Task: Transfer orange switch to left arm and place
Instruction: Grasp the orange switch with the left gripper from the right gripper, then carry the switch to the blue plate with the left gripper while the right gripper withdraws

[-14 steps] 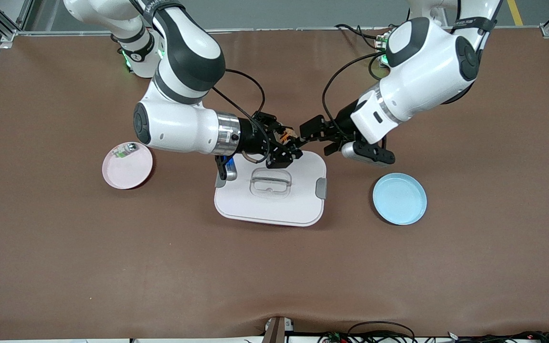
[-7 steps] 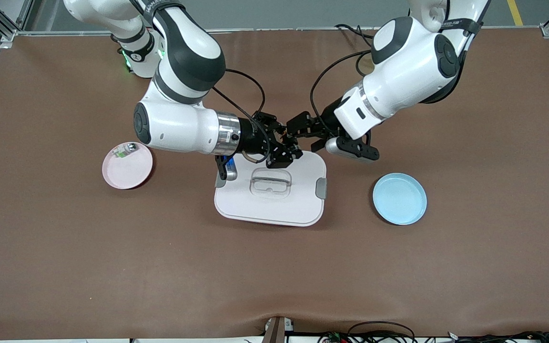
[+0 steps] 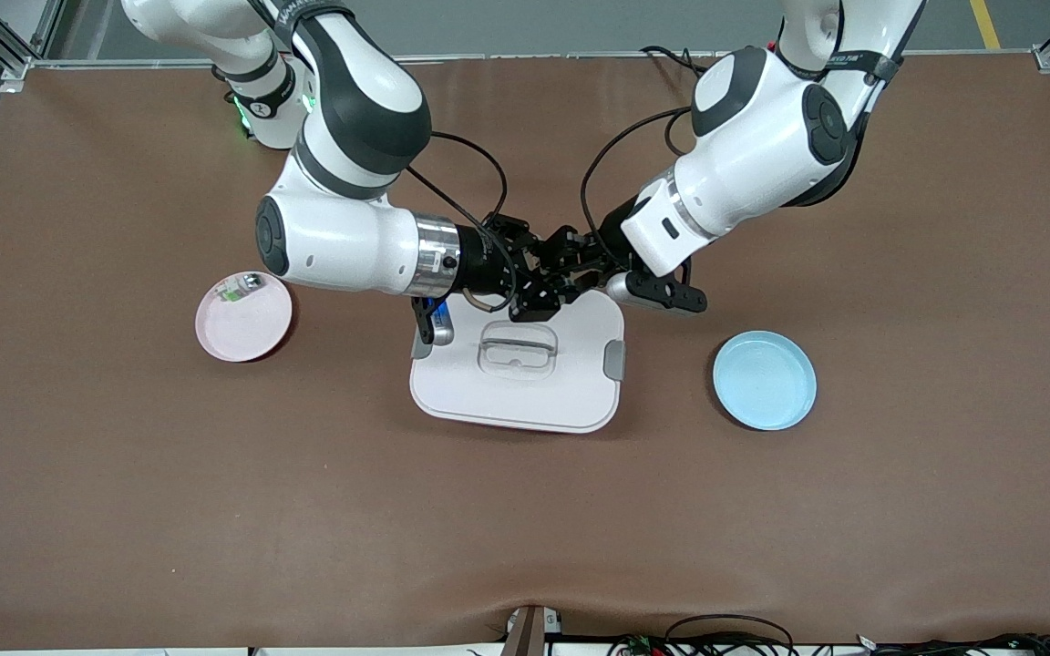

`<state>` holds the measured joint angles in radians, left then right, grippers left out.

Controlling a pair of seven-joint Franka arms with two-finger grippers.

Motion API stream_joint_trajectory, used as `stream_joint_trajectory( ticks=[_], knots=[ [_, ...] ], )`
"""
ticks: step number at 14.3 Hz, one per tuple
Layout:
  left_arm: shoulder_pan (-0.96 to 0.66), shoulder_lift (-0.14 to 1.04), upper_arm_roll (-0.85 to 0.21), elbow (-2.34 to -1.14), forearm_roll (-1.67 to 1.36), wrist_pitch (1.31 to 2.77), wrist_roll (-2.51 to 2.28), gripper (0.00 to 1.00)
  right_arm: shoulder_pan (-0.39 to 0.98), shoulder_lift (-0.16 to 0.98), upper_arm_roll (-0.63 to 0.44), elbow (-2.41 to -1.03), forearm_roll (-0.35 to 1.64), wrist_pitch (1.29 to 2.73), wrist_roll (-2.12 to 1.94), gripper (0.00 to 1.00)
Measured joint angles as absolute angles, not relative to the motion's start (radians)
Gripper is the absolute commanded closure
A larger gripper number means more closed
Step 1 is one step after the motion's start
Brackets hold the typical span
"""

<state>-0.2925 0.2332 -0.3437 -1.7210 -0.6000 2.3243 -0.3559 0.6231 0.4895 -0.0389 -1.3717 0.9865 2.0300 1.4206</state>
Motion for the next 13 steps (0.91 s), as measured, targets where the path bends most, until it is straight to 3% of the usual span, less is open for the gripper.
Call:
stream_joint_trajectory(
  ticks=[2, 4, 7, 10, 13],
  knots=[
    [-0.293, 0.233, -0.344, -1.718, -0.602, 2.327, -0.381, 1.00, 0.624, 0.491, -0.039, -1.371, 0.988, 2.034, 1.421, 0.69],
    [-0.294, 0.234, -0.344, -1.718, -0.602, 2.327, -0.381, 1.00, 0.624, 0.491, -0.040, -1.371, 0.988, 2.034, 1.421, 0.69],
    [-0.294, 0.233, -0.344, -1.718, -0.602, 2.327, -0.381, 1.00, 0.624, 0.491, -0.040, -1.371, 0.988, 2.034, 1.421, 0.55],
    [-0.293, 0.233, -0.344, -1.717, -0.596, 2.327, -0.381, 1.00, 0.624, 0.491, -0.039, -1.371, 0.989, 2.035, 1.421, 0.00],
    [-0.288, 0.234, -0.343, -1.718, -0.477, 2.303, -0.380, 1.00, 0.624, 0.491, -0.040, -1.369, 0.989, 2.037, 1.421, 0.00]
  ],
)
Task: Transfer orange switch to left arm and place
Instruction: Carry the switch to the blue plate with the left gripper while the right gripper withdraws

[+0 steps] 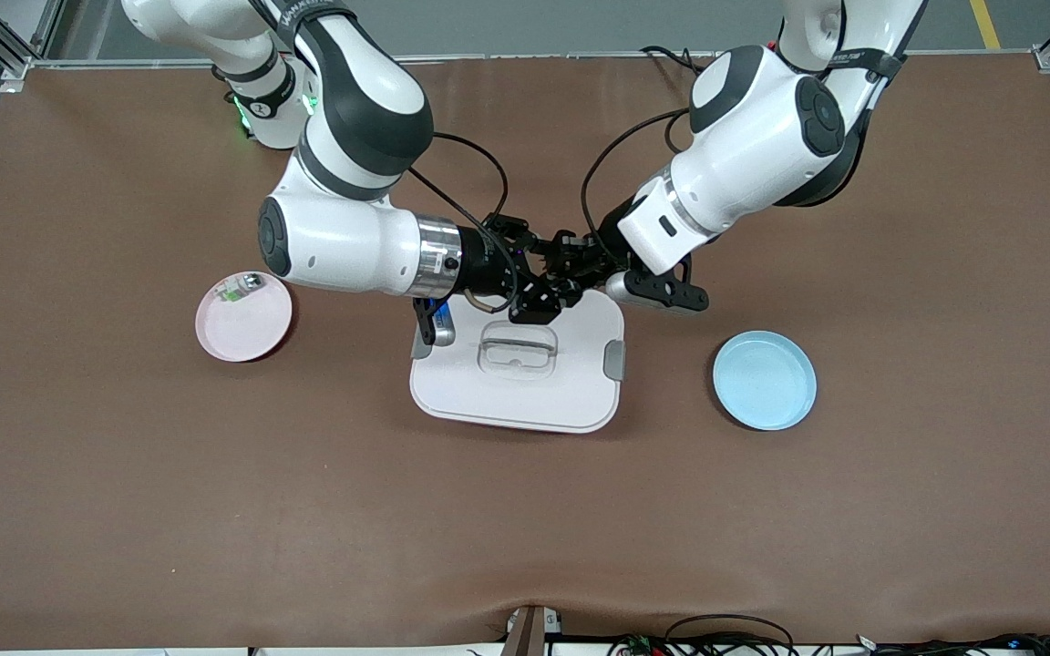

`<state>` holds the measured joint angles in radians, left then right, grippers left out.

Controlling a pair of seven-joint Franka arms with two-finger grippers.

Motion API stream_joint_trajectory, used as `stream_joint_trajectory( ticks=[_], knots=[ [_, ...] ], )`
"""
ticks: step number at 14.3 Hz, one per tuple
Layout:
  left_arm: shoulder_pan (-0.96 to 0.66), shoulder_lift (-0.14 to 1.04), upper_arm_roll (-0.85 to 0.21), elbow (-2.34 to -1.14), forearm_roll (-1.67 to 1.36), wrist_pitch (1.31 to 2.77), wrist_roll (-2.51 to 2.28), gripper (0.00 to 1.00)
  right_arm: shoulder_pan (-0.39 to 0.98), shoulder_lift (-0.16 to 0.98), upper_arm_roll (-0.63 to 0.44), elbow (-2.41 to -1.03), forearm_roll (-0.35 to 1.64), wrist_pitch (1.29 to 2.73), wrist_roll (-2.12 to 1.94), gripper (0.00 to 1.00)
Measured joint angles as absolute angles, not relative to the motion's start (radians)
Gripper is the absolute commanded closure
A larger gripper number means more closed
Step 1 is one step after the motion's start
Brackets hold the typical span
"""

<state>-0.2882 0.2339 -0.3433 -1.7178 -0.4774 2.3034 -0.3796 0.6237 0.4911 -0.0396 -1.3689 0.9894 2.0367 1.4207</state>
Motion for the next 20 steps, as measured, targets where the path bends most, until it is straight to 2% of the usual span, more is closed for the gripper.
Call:
stream_joint_trajectory(
  ticks=[4, 12, 15, 20],
  knots=[
    [-0.282, 0.234, -0.338, -1.718, -0.396, 2.262, -0.377, 1.00, 0.624, 0.491, -0.040, -1.367, 0.989, 2.036, 1.421, 0.00],
    [-0.180, 0.235, -0.332, -1.723, -0.036, 2.032, -0.161, 1.00, 0.618, 0.479, -0.058, -1.387, 0.944, 2.021, 1.379, 0.00],
    [-0.118, 0.241, -0.330, -1.751, 0.060, 2.013, 0.040, 1.00, 0.617, 0.422, -0.061, -1.460, 0.854, 2.017, 1.319, 0.00],
    [-0.077, 0.297, -0.330, -1.773, 0.201, 2.032, 0.359, 1.00, 0.558, 0.262, -0.068, -1.660, 0.785, 1.997, 1.085, 0.00]
  ],
)
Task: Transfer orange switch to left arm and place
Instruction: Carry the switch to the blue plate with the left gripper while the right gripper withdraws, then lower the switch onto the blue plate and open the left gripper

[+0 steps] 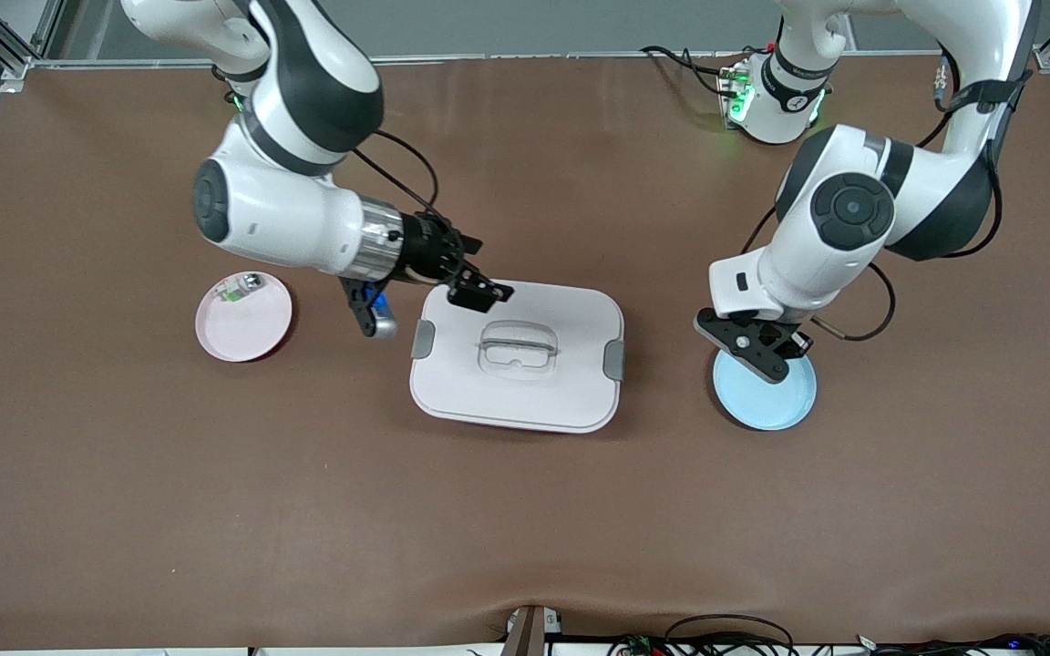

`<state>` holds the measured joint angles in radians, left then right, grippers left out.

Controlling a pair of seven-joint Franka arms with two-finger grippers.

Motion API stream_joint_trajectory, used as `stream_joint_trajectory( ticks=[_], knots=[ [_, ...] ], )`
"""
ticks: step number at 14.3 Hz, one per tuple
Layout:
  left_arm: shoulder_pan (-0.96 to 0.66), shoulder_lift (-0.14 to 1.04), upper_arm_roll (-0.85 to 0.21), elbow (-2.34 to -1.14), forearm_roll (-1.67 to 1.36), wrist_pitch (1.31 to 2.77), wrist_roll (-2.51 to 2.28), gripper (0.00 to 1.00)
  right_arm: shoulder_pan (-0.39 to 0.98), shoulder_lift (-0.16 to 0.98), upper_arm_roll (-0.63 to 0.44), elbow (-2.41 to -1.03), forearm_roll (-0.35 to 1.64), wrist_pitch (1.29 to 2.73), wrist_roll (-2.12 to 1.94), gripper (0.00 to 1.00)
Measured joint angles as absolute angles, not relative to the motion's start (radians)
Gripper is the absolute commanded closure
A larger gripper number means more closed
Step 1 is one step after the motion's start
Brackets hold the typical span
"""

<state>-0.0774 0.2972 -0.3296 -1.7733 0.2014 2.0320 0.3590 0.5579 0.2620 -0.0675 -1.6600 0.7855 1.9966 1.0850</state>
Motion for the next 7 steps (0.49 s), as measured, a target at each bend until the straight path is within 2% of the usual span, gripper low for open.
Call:
stream_joint_trajectory(
  ticks=[3, 7],
  knots=[
    [-0.076, 0.347, -0.330, -1.792, 0.276, 2.089, 0.453, 1.00, 0.500, 0.191, -0.070, -1.732, 0.648, 1.899, 0.935, 0.00],
    [-0.032, 0.380, -0.329, -1.920, 0.309, 2.305, 0.556, 1.00, 0.428, 0.153, -0.072, -1.748, 0.471, 1.777, 0.752, 0.00]
  ],
)
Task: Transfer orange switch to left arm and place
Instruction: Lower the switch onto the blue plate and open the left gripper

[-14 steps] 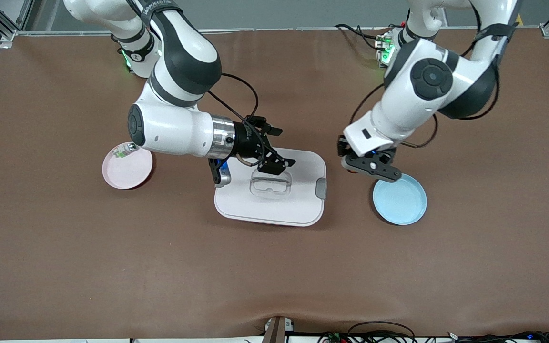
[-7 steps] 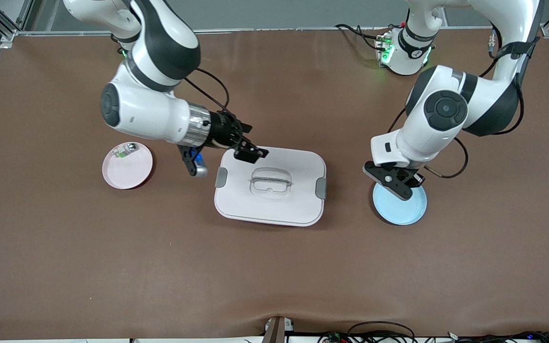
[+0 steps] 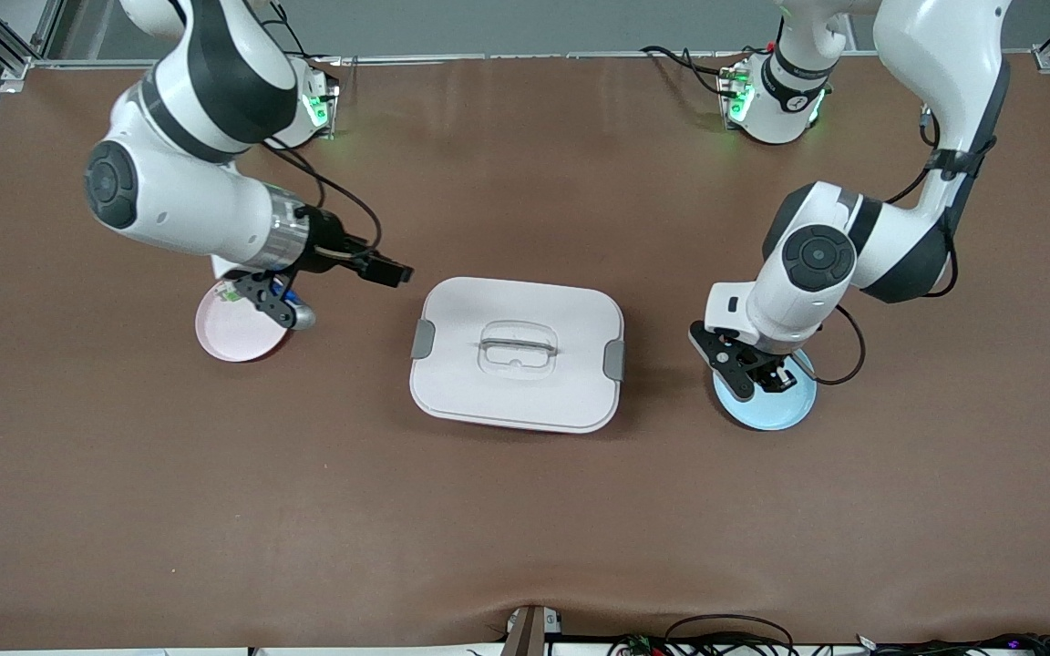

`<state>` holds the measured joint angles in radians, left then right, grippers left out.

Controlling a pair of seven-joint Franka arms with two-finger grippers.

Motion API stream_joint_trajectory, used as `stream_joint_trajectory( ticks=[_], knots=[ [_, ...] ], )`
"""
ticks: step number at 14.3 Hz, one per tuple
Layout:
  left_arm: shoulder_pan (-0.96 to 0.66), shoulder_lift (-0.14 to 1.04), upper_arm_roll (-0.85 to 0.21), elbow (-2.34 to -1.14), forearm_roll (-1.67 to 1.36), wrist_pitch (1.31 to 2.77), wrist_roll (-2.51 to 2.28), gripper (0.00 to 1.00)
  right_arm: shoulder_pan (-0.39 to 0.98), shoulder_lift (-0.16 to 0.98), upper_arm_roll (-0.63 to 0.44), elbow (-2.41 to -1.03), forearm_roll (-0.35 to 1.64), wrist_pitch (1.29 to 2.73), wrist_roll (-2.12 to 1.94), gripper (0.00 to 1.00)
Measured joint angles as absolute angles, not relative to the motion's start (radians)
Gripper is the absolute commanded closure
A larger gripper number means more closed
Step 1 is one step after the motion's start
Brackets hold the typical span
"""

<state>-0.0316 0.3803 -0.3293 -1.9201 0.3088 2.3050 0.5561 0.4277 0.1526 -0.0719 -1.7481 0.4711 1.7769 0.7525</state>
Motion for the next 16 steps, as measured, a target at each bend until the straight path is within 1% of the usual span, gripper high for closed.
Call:
stream_joint_trajectory(
  ticks=[2, 6, 8, 12, 16],
  knots=[
    [-0.009, 0.392, -0.329, -1.979, 0.338, 2.383, 0.611, 1.00, 0.398, 0.143, -0.073, -1.749, 0.375, 1.747, 0.668, 0.00],
    [0.038, 0.431, -0.329, -2.003, 0.371, 2.434, 0.754, 1.00, 0.388, 0.117, -0.072, -1.749, 0.230, 1.722, 0.551, 0.00],
    [0.051, 0.446, -0.329, -2.005, 0.404, 2.439, 0.785, 1.00, 0.368, 0.105, -0.073, -1.750, 0.207, 1.706, 0.491, 0.00],
    [0.054, 0.464, -0.329, -2.013, 0.500, 2.447, 0.799, 1.00, 0.283, 0.081, -0.075, -1.758, 0.164, 1.680, 0.341, 0.00],
    [0.086, 0.498, -0.328, -2.053, 0.578, 2.546, 0.804, 1.00, 0.197, 0.053, -0.075, -1.778, 0.135, 1.664, 0.204, 0.00]
  ],
)
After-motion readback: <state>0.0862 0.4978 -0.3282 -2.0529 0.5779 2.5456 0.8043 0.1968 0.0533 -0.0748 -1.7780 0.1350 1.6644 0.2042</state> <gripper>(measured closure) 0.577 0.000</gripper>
